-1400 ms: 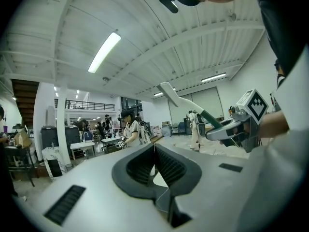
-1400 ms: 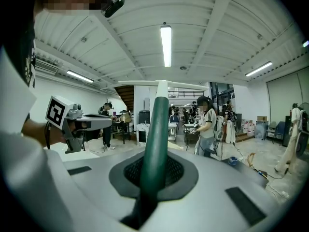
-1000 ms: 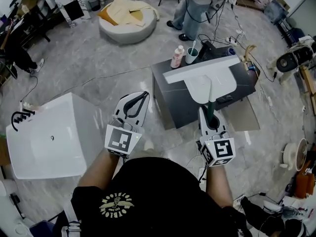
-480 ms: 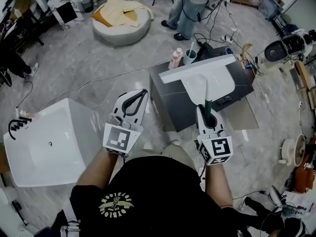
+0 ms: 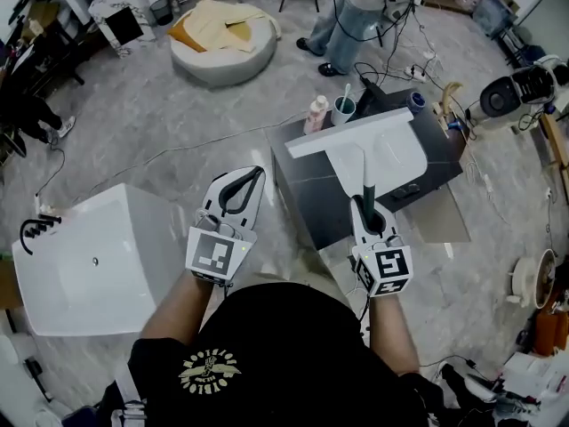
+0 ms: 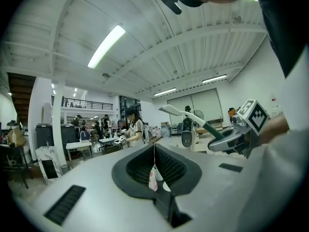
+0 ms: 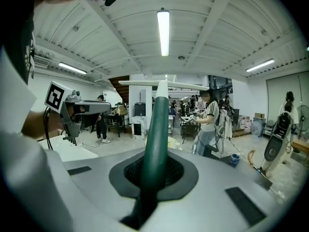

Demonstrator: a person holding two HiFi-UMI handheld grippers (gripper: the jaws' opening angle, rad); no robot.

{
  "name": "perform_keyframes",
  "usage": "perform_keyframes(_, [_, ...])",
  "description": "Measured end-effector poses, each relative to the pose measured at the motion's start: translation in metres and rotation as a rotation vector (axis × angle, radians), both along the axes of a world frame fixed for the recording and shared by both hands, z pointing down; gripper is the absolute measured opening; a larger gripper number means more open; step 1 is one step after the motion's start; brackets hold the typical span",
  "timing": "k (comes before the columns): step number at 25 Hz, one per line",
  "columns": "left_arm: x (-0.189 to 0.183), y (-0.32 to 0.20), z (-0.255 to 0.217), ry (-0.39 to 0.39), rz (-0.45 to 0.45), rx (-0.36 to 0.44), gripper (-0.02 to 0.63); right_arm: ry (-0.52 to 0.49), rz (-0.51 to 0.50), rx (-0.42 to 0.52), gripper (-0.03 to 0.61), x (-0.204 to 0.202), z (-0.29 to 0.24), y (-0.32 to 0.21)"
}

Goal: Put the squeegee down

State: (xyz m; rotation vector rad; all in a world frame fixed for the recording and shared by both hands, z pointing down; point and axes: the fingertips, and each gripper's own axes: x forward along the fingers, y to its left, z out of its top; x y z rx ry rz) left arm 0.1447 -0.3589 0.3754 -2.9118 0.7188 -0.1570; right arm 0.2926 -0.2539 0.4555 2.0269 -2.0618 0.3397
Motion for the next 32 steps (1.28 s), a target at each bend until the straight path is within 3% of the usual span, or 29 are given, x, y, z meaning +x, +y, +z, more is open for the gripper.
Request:
perform_keyframes(16, [0.055,-0.043,0.007,-0.002,-0.059,-0.024,0.025,-0.004,-0.096,-0.196,0.032,0.047,0.092,-0.044])
perform_keyframes(32, [0.057,-0.074,0.022,-0.018,-0.119,-0.042,0.025,-0.028,-0.181,-0.41,0.032,0.05,0.211,-0.058])
